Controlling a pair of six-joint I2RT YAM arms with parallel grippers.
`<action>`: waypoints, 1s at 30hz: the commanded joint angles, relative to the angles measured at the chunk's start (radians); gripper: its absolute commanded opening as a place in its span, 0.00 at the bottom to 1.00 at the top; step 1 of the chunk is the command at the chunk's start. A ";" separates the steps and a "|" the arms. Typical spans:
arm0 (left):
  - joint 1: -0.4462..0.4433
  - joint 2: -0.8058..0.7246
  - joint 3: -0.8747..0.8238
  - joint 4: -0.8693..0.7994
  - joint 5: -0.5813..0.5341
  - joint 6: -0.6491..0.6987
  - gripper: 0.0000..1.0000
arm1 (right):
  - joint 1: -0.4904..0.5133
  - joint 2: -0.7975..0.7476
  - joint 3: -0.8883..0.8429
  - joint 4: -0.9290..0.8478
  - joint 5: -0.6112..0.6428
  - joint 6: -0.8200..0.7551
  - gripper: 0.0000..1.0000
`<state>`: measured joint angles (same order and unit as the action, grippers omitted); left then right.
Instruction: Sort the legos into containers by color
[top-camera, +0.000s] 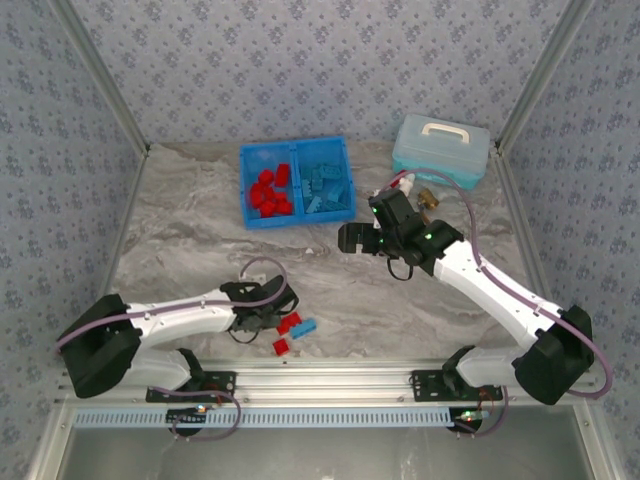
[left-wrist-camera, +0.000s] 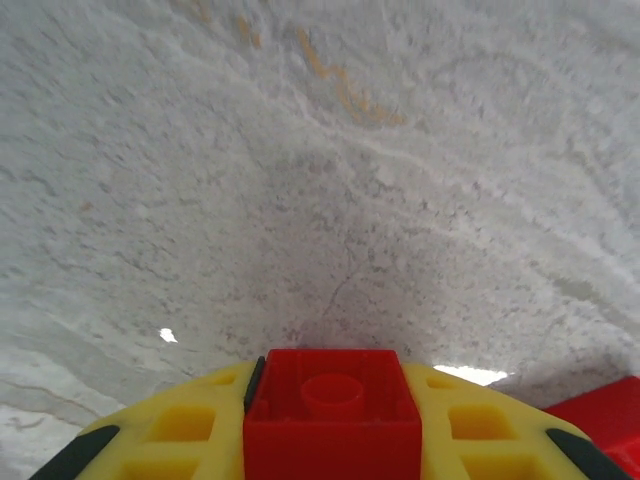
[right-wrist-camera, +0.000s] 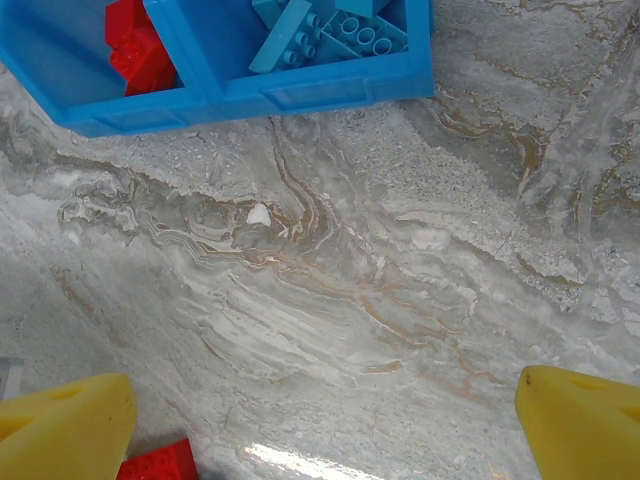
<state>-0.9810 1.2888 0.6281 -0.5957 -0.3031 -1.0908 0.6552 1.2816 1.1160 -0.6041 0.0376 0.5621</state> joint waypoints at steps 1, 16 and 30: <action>0.051 -0.078 0.136 -0.065 -0.067 0.106 0.27 | 0.006 -0.021 0.014 -0.029 0.015 0.020 1.00; 0.546 0.439 0.863 0.070 0.157 0.565 0.26 | 0.006 -0.065 0.018 -0.051 0.044 0.029 1.00; 0.640 0.933 1.409 -0.062 0.331 0.567 0.39 | 0.009 -0.090 0.014 -0.071 0.048 0.048 1.00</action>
<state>-0.3328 2.2036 1.9366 -0.6014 -0.0238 -0.5396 0.6556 1.2148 1.1175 -0.6422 0.0650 0.5888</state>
